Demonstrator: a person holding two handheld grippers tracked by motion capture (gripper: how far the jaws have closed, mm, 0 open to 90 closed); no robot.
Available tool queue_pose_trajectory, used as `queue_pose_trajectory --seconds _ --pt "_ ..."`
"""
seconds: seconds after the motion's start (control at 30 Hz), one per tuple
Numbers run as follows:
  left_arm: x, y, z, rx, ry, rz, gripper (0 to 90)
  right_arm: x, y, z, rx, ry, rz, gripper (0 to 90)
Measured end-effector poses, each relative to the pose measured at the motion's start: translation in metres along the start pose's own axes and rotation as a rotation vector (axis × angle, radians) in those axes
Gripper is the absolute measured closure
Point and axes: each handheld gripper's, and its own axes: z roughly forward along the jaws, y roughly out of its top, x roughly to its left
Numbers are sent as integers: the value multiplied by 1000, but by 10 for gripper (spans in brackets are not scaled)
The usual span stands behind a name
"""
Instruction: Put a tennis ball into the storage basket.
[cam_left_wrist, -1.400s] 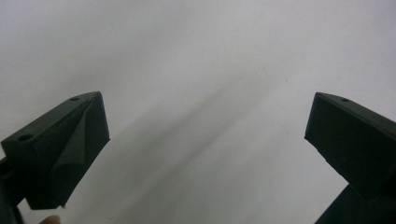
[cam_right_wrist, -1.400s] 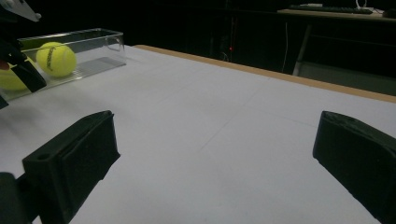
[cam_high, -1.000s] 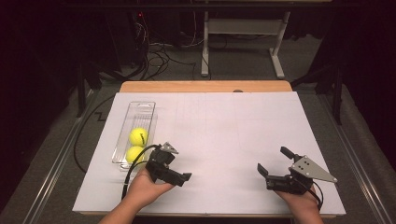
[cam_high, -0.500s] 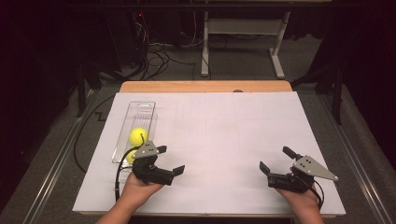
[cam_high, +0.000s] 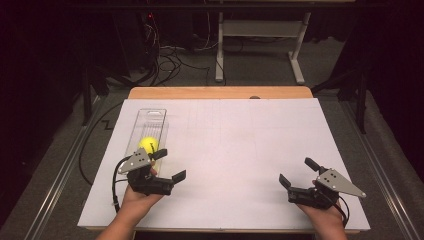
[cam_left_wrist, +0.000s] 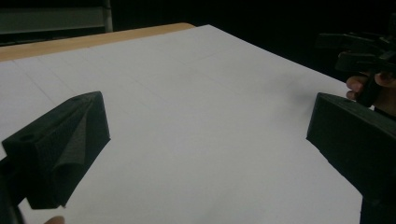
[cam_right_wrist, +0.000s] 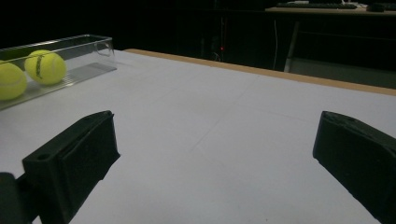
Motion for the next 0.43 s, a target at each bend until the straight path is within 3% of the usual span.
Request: queue_pose_trajectory --seconds 0.1,0.23,0.43 --pt "3 0 -2 4 36 12 3 1 0 0 -4 11 -10 2" --pt "5 0 -10 -59 34 -2 3 4 1 0 -3 23 -31 2" --pt "4 -1 -11 -43 39 5 4 5 2 1 -3 28 -46 2"
